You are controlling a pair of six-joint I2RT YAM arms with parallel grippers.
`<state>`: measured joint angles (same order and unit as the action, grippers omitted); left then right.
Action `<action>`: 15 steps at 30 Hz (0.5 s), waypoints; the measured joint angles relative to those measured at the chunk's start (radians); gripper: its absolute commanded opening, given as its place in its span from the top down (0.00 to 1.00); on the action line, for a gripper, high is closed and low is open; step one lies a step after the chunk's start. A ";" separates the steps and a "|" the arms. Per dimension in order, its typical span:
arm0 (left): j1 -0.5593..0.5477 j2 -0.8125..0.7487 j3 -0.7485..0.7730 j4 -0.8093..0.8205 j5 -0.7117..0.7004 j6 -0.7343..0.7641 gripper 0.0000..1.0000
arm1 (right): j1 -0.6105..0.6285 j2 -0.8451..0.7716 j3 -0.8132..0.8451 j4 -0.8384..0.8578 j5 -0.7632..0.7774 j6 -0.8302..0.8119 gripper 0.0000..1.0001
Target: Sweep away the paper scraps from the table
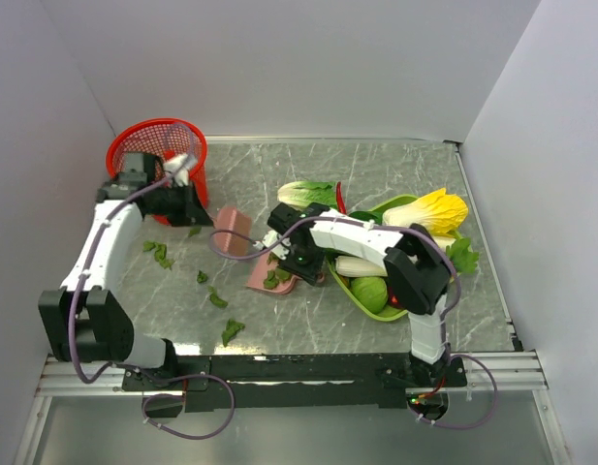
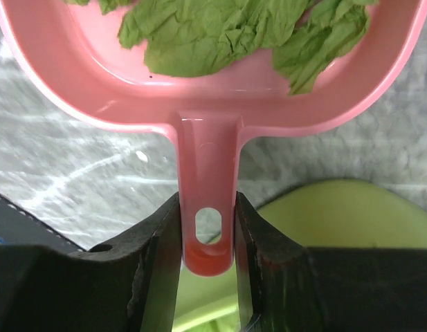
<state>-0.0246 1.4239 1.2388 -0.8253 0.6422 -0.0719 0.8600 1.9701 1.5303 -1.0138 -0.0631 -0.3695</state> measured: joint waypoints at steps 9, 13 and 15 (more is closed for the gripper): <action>0.067 -0.167 0.138 -0.162 -0.166 0.128 0.99 | -0.027 -0.168 -0.133 0.123 -0.006 -0.064 1.00; 0.068 -0.290 0.141 -0.183 -0.271 0.164 0.99 | -0.027 -0.169 -0.082 0.142 -0.015 -0.068 1.00; 0.067 -0.343 0.166 -0.183 -0.305 0.168 0.99 | -0.027 -0.165 -0.034 0.135 -0.020 -0.066 1.00</action>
<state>0.0425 1.0813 1.4048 -1.0088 0.3374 0.0963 0.8330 1.8053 1.4963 -0.8791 -0.0834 -0.4358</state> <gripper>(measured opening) 0.109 0.378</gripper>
